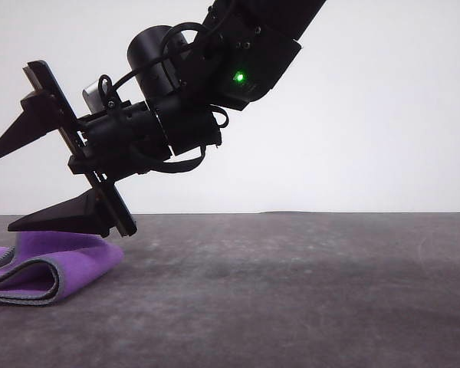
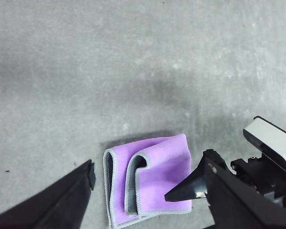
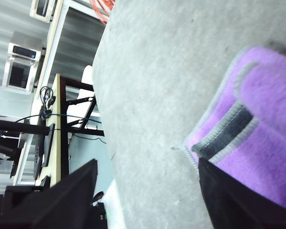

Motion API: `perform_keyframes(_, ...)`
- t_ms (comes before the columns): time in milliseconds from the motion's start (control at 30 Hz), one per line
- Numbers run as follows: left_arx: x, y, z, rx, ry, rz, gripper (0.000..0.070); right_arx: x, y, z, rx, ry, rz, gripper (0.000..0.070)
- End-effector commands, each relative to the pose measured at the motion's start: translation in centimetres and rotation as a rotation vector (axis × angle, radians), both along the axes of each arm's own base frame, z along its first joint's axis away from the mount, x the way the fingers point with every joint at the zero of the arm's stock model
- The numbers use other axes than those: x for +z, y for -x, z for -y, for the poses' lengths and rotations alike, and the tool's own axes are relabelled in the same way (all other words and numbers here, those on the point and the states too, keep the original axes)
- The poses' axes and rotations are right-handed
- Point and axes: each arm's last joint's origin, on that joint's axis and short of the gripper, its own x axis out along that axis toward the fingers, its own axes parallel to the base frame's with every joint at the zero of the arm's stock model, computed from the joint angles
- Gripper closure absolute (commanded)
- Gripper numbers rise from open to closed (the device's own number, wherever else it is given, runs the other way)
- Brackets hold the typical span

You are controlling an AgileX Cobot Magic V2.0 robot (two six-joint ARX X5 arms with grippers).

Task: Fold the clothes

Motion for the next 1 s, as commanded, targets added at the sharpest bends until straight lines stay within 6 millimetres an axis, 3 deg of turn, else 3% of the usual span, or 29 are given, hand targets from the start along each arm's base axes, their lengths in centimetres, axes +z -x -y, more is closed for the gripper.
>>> perform_keyframes(0, -0.1, -0.4, -0.2, 0.002, 0.001, 0.003, 0.0254, -0.2, 0.1, -0.9, 0.024, -0.017, 0.023, 0.0269)
perform_keyframes(233, 0.0, -0.4, -0.2, 0.002, 0.0, 0.004, 0.0254, 1.5, -0.3, -0.6, 0.076, -0.106, 0.091, 0.0269)
perform_keyframes(367, 0.0, -0.4, -0.2, 0.0, -0.002, 0.005, 0.0254, 3.0, -1.1, 1.4, 0.067, -0.071, 0.15, 0.027)
perform_keyframes(633, 0.0, -0.5, -0.1, -0.006, -0.003, 0.014, 0.0259, 8.8, -3.3, 10.4, -0.143, 0.234, 0.421, 0.027)
perform_keyframes(800, -0.1, -0.6, 1.2, -0.054, 0.003, -0.01, 0.0259, 12.6, -3.1, 16.7, -0.257, 0.413, 0.534, 0.027)
perform_keyframes(967, -0.2, -0.7, 3.1, -0.128, 0.002, -0.021, 0.0259, 15.2, -2.5, 22.2, -0.366, 0.495, 0.552, 0.0271)
